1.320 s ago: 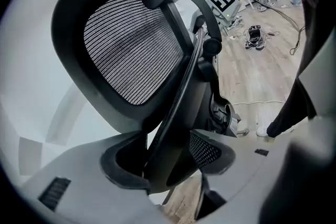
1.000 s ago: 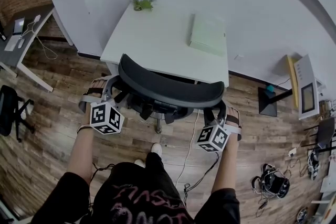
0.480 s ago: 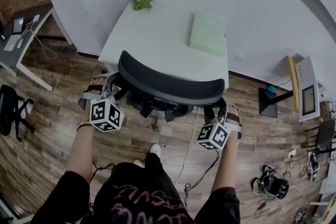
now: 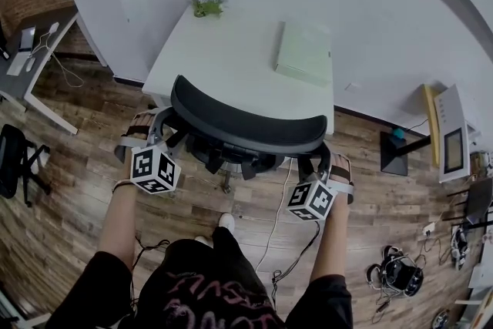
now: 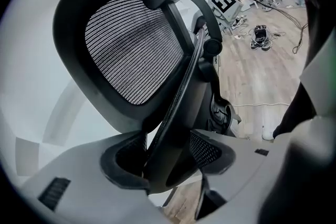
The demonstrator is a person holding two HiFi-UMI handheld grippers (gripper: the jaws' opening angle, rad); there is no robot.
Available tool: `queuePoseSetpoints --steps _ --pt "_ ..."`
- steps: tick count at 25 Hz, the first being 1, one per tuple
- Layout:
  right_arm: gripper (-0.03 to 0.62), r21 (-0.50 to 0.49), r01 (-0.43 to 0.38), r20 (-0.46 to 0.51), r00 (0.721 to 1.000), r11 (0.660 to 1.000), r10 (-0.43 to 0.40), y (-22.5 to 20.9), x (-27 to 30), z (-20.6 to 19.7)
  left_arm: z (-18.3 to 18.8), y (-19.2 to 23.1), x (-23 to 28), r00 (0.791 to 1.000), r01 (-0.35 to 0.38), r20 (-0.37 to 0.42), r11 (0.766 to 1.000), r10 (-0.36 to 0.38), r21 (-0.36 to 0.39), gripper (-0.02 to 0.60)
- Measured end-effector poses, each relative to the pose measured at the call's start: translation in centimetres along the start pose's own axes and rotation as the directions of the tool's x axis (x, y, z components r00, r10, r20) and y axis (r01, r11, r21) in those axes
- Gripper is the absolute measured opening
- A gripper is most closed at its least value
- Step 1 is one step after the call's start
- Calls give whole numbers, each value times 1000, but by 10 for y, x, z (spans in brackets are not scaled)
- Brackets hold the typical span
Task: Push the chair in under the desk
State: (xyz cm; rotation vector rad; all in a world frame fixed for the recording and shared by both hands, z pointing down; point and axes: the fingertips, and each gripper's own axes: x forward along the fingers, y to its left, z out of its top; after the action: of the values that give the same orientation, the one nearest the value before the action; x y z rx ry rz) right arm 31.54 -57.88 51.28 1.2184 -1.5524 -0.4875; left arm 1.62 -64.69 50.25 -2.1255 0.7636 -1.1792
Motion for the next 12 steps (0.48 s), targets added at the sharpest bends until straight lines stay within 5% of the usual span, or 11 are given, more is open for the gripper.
queuePoseSetpoints --steps 12 --pt "244 -15 33 39 999 999 -33 -2 -2 0 2 -4 -4 1000 6 -21 1000 -6 -21 258"
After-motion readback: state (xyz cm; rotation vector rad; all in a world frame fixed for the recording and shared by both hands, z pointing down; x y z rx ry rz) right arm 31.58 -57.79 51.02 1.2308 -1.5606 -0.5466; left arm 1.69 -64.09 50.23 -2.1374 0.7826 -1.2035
